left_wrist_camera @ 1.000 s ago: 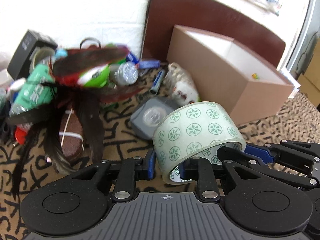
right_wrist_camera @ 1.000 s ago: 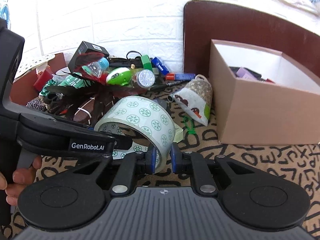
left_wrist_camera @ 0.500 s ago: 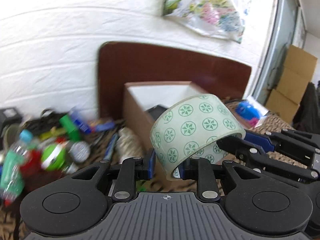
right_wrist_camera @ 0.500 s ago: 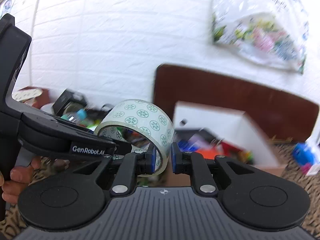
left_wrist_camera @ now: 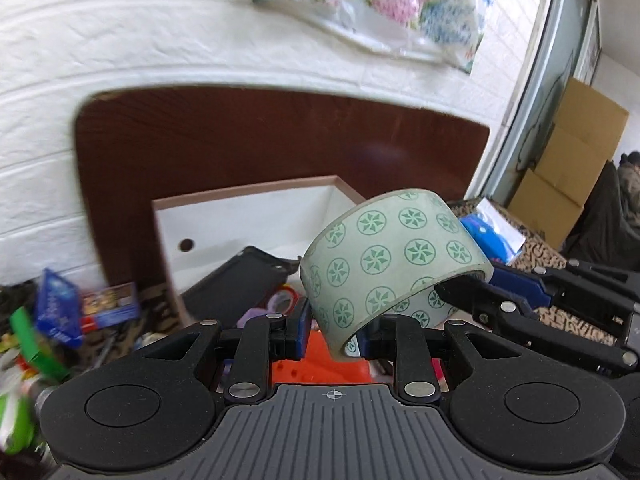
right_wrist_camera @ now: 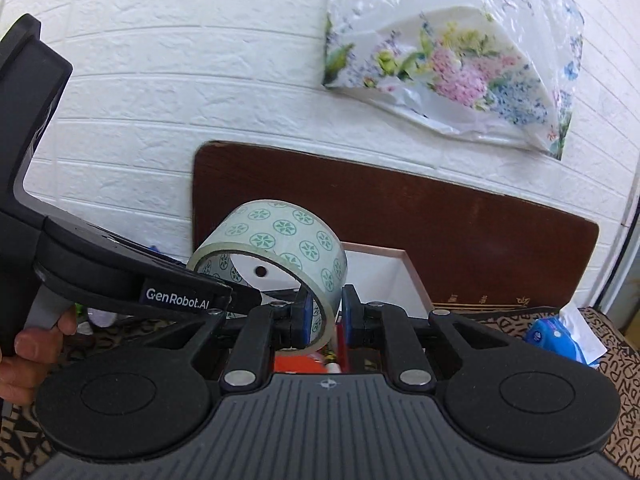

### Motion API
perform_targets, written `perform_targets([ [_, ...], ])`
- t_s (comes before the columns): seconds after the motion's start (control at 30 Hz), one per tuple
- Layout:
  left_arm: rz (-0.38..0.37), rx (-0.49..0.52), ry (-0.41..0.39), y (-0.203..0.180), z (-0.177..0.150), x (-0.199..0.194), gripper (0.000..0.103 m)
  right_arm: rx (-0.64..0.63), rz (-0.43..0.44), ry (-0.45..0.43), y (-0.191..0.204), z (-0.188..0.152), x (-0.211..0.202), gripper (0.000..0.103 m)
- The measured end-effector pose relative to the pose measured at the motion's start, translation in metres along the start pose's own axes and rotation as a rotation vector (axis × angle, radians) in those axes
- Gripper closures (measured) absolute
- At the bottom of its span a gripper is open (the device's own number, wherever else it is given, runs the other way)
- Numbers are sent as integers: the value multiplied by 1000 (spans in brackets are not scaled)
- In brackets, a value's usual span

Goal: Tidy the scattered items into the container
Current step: 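Lift the tape roll with both tools and carry it over the box, then lower the tape roll into the box and open both tools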

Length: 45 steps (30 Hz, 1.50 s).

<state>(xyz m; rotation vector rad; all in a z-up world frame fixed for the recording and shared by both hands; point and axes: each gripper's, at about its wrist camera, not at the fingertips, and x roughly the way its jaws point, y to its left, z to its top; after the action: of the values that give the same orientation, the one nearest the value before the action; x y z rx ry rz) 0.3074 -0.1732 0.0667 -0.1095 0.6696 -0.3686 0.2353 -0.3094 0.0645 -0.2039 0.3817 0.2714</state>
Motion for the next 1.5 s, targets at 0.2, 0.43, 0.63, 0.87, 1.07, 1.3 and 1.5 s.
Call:
perform_targets([
  [0.2,13,12,65,2,17,65,75,53,19,66,-39,4,56,86],
  [0.43,46,-3,146,14,35,135,63,47,4,150,-58,-5,123,86],
  [0.63,85,-29,188,35,36,154,32,27,-54,212,-70,-7,157,49],
  [0.87,116,-66,123,44,39,140,27,-20,-114,184,-70,-9,154,20],
  [1.07,195,-14,95,50,50,128,17,-29,-39,232,-72,17,166,21],
  [1.3,184,-118,85,66,47,120,20,116,3,194,-105,17,144,19],
  [1.5,254,22,52,46,40,107,28,13,92,215,-81,9,140,24],
])
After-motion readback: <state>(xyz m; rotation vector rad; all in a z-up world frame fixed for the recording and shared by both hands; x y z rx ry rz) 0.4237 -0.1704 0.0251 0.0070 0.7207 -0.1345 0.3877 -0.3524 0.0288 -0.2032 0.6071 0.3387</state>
